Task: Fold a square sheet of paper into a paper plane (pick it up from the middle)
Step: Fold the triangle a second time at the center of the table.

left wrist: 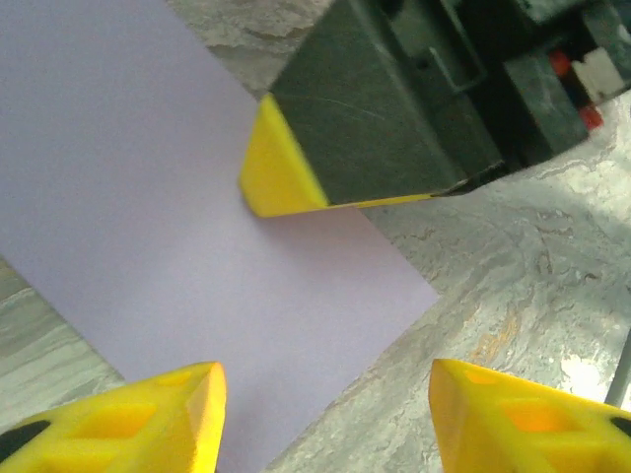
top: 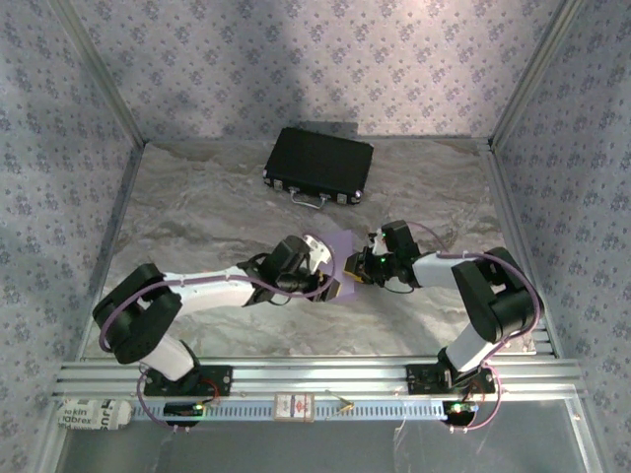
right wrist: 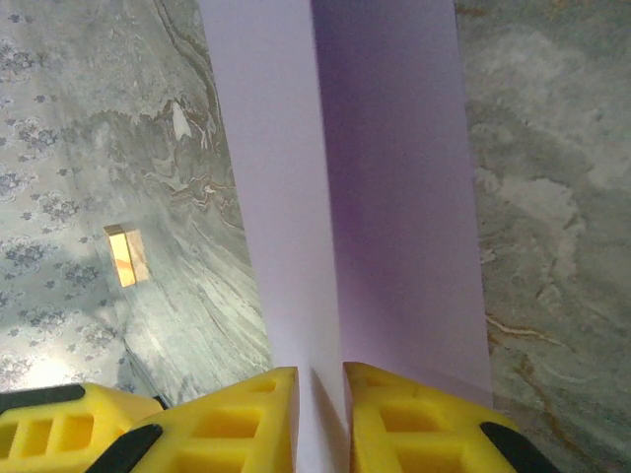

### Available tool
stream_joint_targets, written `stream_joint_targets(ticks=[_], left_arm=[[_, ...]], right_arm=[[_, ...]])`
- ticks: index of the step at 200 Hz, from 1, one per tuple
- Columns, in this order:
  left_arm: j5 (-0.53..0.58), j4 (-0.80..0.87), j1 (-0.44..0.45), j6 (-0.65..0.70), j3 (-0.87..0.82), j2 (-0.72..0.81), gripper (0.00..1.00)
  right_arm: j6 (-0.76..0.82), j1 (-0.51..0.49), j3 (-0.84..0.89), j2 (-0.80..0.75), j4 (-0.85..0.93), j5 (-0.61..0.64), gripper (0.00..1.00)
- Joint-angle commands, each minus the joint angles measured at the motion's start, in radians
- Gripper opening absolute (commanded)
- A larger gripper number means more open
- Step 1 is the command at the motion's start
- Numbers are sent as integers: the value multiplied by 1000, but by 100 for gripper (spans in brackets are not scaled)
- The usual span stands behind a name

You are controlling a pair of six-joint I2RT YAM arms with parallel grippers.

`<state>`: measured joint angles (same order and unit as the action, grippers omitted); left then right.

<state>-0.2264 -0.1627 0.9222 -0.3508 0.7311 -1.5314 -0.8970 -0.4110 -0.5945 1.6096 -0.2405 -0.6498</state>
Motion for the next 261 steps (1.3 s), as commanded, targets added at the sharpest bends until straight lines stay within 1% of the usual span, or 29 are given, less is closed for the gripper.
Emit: stream_joint_targets(ticks=[1, 24, 41, 61, 91, 116, 144, 164, 185, 212, 225, 261], left_arm=[[120, -18, 55, 164, 11, 21, 59], [212, -22, 135, 262, 10, 3, 61], [285, -20, 179, 315, 11, -16, 65], [379, -14, 225, 376, 28, -46, 66], [490, -47, 268, 438, 52, -96, 67], [608, -69, 301, 479, 79, -146, 67], [685, -96, 323, 510, 101, -189, 69], [716, -101, 331, 522, 115, -211, 69], [725, -100, 331, 522, 126, -228, 68], [745, -101, 331, 524, 128, -238, 65], [741, -95, 332, 523, 131, -239, 62], [728, -100, 332, 527, 129, -236, 46]], right_arm=[[30, 9, -31, 17, 38, -32, 20], [31, 17, -39, 16, 43, -36, 20], [30, 17, -43, 14, 47, -38, 20], [28, 17, -43, 10, 47, -38, 20], [23, 17, -41, 14, 41, -39, 20], [16, 17, -41, 17, 32, -40, 20], [9, 17, -41, 17, 29, -36, 20], [9, 17, -38, 16, 27, -34, 20], [7, 18, -38, 17, 27, -34, 20], [8, 17, -38, 16, 27, -34, 20], [7, 17, -38, 16, 27, -34, 20], [7, 18, -39, 15, 29, -33, 20]])
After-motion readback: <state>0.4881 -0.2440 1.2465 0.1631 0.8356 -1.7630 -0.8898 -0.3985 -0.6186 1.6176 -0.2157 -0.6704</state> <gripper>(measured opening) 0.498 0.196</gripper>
